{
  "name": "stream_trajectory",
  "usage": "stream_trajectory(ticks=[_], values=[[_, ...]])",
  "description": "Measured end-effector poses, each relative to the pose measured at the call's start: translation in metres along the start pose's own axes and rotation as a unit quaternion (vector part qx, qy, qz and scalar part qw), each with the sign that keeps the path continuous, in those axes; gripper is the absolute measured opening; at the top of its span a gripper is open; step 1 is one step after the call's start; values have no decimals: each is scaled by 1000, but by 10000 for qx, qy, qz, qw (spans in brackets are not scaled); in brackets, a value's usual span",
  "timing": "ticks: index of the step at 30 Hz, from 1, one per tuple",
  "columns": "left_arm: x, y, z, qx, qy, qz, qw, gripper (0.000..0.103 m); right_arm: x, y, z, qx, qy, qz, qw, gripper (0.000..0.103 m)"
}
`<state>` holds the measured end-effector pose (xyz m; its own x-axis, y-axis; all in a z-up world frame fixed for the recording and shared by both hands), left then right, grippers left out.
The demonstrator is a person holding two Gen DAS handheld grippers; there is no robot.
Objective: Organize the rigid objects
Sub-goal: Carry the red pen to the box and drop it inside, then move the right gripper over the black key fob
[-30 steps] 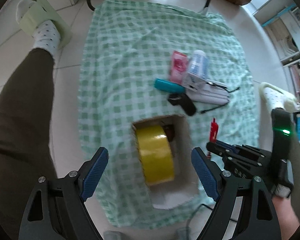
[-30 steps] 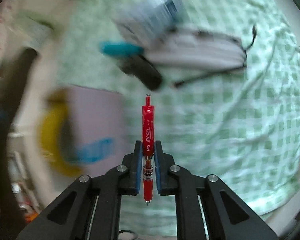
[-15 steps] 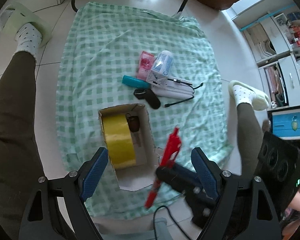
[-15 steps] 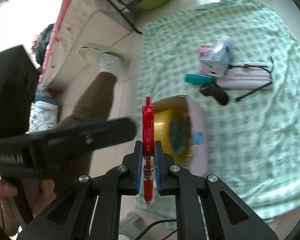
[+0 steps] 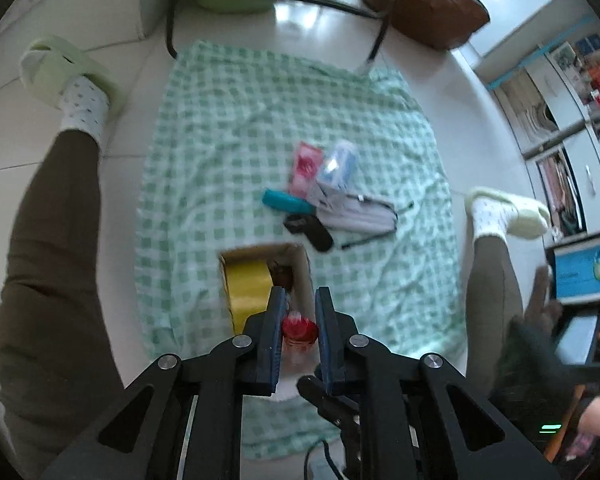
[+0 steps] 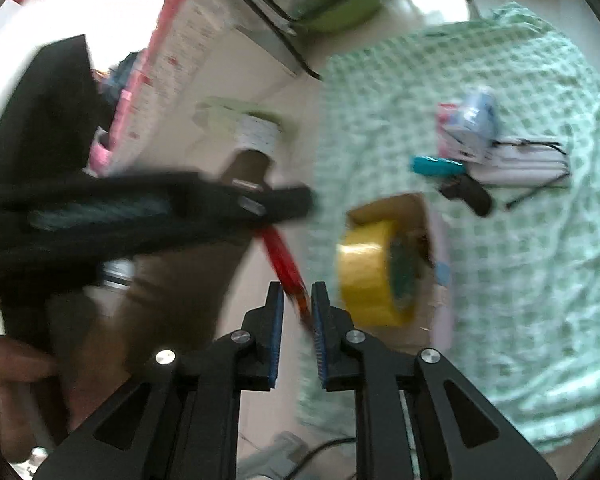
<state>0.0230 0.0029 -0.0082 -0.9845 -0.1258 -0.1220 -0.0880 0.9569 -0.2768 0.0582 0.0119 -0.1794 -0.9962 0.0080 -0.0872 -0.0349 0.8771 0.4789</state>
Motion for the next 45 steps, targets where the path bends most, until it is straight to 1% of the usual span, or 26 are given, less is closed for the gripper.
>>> stream_trajectory(ticks=[3, 5, 6, 8, 10, 11, 12, 13, 14, 15, 16, 19, 23, 25, 27, 29, 31, 35, 41, 45], values=[[-4, 2, -9, -18, -145, -198, 9997, 12, 6, -26, 14, 401, 329, 479, 9975, 17], [-5, 3, -12, -80, -190, -205, 9996, 12, 6, -45, 17, 668, 430, 849, 9932, 17], [-6, 2, -12, -171, -221, -150, 9995, 12, 7, -55, 15, 772, 407, 1057, 9906, 18], [-9, -1, -11, -280, -247, -89, 9993, 12, 8, -70, 8, 818, 239, 1427, 9861, 21], [-12, -8, -5, -277, -165, -21, 9995, 12, 7, -80, -1, 844, 34, 1636, 9829, 26], [-13, -11, 0, -278, -114, 9, 9995, 13, 6, -83, -7, 933, -90, 1694, 9811, 29], [-12, -17, 7, -303, -41, 63, 9995, 13, 5, -85, -12, 1062, -186, 1707, 9794, 36], [-16, -17, 12, -322, 13, 91, 9994, 13, 4, -87, -17, 1266, -302, 1696, 9769, 45], [-17, -20, 18, -356, 81, 126, 9993, 13, 2, -88, -21, 1448, -370, 1674, 9745, 51], [-15, -24, 26, -398, 178, 178, 9989, 13, 1, -89, -25, 1688, -431, 1634, 9711, 65], [-17, -25, 31, -426, 237, 208, 9986, 13, 0, -90, -28, 1905, -473, 1591, 9675, 74], [-19, -29, 48, -581, 444, 327, 9968, 13, -5, -89, -33, 2141, -579, 1436, 9645, 82], [-22, -28, 65, -603, 735, 236, 9952, 13, -6, -89, -34, 2322, -618, 1328, 9616, 87], [-24, -25, 70, -600, 786, 167, 9950, 13, -6, -92, -32, 2450, -581, 1336, 9585, 90], [-26, -23, 73, -617, 831, 151, 9945, 13, -5, -97, -30, 2568, -518, 1420, 9546, 91], [-24, -22, 74, -622, 846, 163, 9943, 13, -5, -102, -27, 2529, -455, 1565, 9537, 91], [-26, -21, 74, -606, 864, 179, 9943, 13, -6, -106, -27, 2473, -476, 1675, 9532, 91], [-27, -19, 71, -609, 832, 176, 9945, 13, -5, -108, -29, 2492, -499, 1767, 9509, 91], [-26, -18, 70, -546, 870, 117, 9946, 13, -4, -108, -27, 2556, -453, 1743, 9499, 91], [-24, -17, 75, -467, 1042, 138, 9934, 13, -6, -111, -27, 2694, -340, 1604, 9490, 91]])
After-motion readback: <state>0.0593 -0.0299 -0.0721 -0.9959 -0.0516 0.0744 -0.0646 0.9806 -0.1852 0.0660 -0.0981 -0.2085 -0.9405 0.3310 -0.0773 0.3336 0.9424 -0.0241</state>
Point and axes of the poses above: each gripper's, at about its wrist camera, not at the fingertips, and z roughly the way its jaws point, y to its left, x to its underside, the point moved 6 cm from there along z, roughly the way its jaws point, and after that the axes turned 6 degrees about y, right-handed, at the moved point
